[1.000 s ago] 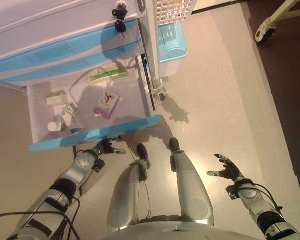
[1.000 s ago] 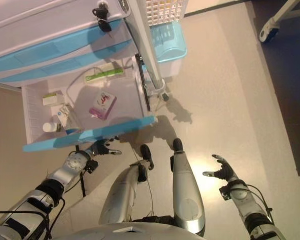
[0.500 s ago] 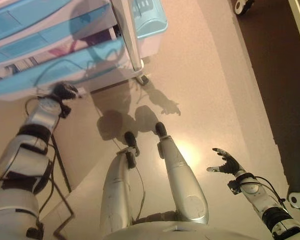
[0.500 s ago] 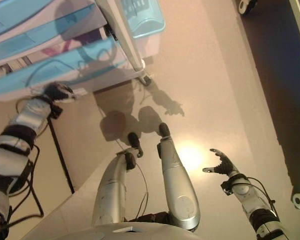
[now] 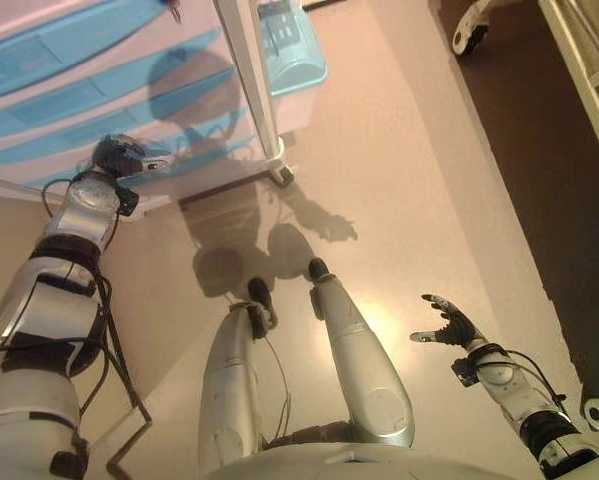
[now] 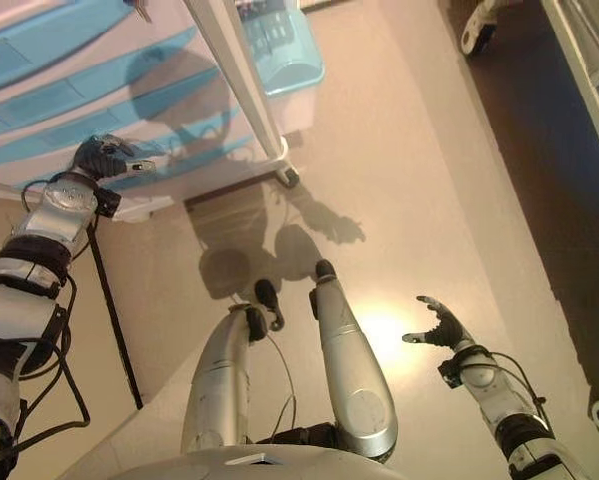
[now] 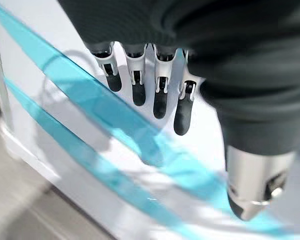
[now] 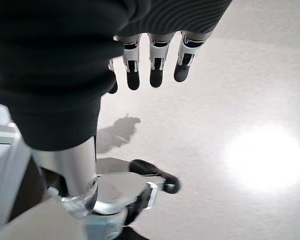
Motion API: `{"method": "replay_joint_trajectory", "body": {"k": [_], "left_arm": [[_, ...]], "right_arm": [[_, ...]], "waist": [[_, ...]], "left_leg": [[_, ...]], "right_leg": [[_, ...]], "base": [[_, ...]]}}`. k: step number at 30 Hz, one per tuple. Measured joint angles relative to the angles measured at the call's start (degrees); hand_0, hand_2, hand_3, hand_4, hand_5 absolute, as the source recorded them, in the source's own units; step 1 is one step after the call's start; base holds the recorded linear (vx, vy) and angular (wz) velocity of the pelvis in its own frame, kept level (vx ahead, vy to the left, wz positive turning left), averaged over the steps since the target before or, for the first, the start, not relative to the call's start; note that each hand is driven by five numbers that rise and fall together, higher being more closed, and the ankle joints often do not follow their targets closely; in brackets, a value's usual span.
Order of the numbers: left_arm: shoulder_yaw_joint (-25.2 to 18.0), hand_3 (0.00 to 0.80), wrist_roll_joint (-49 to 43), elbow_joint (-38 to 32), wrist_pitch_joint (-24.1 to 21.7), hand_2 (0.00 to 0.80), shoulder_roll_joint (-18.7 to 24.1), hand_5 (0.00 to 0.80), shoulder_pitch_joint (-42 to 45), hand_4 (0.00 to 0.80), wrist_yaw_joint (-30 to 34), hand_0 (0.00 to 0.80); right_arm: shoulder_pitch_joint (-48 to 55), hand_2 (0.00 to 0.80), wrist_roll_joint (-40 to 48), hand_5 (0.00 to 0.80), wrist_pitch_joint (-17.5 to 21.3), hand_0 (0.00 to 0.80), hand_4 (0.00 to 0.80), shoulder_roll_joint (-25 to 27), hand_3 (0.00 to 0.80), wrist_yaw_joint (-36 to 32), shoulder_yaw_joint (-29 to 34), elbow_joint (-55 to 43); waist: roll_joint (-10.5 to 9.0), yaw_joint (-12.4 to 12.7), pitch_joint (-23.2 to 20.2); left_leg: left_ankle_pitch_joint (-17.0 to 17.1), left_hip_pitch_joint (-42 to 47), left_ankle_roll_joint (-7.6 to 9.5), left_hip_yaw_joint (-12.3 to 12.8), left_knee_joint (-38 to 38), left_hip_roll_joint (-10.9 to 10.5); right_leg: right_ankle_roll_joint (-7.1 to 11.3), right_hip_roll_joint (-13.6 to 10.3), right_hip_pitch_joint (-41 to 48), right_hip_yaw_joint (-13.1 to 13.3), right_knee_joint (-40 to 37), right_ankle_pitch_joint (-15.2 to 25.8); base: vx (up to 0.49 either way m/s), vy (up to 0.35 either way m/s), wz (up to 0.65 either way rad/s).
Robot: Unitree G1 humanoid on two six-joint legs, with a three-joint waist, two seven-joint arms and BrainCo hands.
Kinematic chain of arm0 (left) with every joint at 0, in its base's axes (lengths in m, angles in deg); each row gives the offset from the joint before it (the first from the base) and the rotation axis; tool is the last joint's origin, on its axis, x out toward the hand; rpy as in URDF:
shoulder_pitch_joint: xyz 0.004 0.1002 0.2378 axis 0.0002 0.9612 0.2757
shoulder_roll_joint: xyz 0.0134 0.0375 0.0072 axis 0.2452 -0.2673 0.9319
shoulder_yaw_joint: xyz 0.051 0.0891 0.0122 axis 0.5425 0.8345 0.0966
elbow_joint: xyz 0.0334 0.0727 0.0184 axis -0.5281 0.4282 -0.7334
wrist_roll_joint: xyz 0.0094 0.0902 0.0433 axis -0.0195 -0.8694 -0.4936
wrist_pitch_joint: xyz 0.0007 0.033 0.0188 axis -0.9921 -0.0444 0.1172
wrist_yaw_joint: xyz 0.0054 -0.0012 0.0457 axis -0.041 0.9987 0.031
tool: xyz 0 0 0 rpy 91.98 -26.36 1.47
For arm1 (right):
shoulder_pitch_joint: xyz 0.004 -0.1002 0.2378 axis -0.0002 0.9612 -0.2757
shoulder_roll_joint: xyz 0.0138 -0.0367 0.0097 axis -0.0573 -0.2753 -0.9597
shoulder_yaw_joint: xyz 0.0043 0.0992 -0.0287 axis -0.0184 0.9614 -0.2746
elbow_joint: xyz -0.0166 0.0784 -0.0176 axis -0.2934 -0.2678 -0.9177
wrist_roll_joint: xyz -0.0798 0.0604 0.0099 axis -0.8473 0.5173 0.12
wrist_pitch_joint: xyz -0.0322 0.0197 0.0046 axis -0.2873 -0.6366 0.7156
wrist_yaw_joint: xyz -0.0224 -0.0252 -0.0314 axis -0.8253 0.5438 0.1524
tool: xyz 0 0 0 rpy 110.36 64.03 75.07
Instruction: Open the drawer and pick up the medicine
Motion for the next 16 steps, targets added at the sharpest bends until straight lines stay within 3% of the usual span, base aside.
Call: {"method": "replay_joint_trajectory", "body": {"k": [3,5,7,10,12,16], "left_arm": [[-6.59,0.000,11.16,-6.80,-3.36,0.000,-8.58,0.000,13.37,0.000,3.33,0.000],[-9.02,0.000,15.74,-8.15,-6.02,0.000,-15.90,0.000,22.62,0.000,4.84,0.000],[-10.52,0.000,16.98,-8.08,-6.54,0.000,-20.66,0.000,30.38,0.000,6.16,0.000],[-12.42,0.000,16.37,-6.70,-6.65,0.000,-23.76,0.000,39.49,0.000,7.67,0.000],[-13.13,0.000,16.27,-3.98,-6.10,0.000,-24.38,0.000,45.12,0.000,8.36,0.000],[-12.94,0.000,4.89,3.31,-7.62,0.000,-24.02,0.000,49.31,0.000,6.48,0.000]], "right_arm": [[2.49,0.000,0.17,0.000,0.06,0.000,0.000,-4.29,0.000,-0.30,0.48,1.45],[4.56,0.000,2.05,0.000,0.17,0.000,0.000,-7.19,0.000,-0.45,1.46,3.00],[5.95,0.000,4.22,0.000,0.27,0.000,0.000,-9.00,0.000,-1.64,3.44,3.75],[6.43,0.000,8.14,0.000,-0.87,0.000,0.000,-11.38,0.000,-4.22,7.77,6.76],[6.73,0.000,9.82,0.000,-1.59,0.000,0.000,-12.78,0.000,-6.19,9.72,10.83],[6.45,0.000,11.32,0.000,-2.61,0.000,0.000,-13.67,0.000,-9.16,9.79,15.36]], "waist": [[0.45,1.52,-3.87],[0.88,3.42,-5.88],[1.43,5.35,-7.78],[1.84,8.20,-9.85],[2.03,9.70,-14.10],[2.53,11.84,-20.27]], "left_leg": [[0.27,5.03,-0.39,-1.15,-4.05,-0.16],[0.97,10.23,-0.91,-1.94,-7.65,-0.38],[1.92,13.98,-1.09,-3.60,-11.72,-1.20],[4.53,21.14,-0.96,-4.24,-19.35,-1.56],[6.11,26.29,-1.28,-5.15,-25.16,-1.91],[8.37,32.56,-1.63,-6.56,-32.34,-2.01]], "right_leg": [[-0.44,-0.72,5.33,-1.57,-4.43,0.41],[-0.70,-1.21,10.80,-2.95,-8.13,0.71],[-1.22,-2.28,14.59,-5.01,-10.77,0.31],[-1.24,-3.07,21.43,-6.90,-15.99,0.42],[-1.45,-3.27,26.26,-8.20,-20.14,0.71],[-1.42,-3.13,32.40,-9.88,-25.53,0.99]], "base": [[0.036,-0.165,0.02],[0.055,-0.181,0.15],[0.124,-0.182,0.40],[0.151,-0.107,0.42],[0.034,-0.073,0.33],[-0.035,-0.032,0.22]]}}
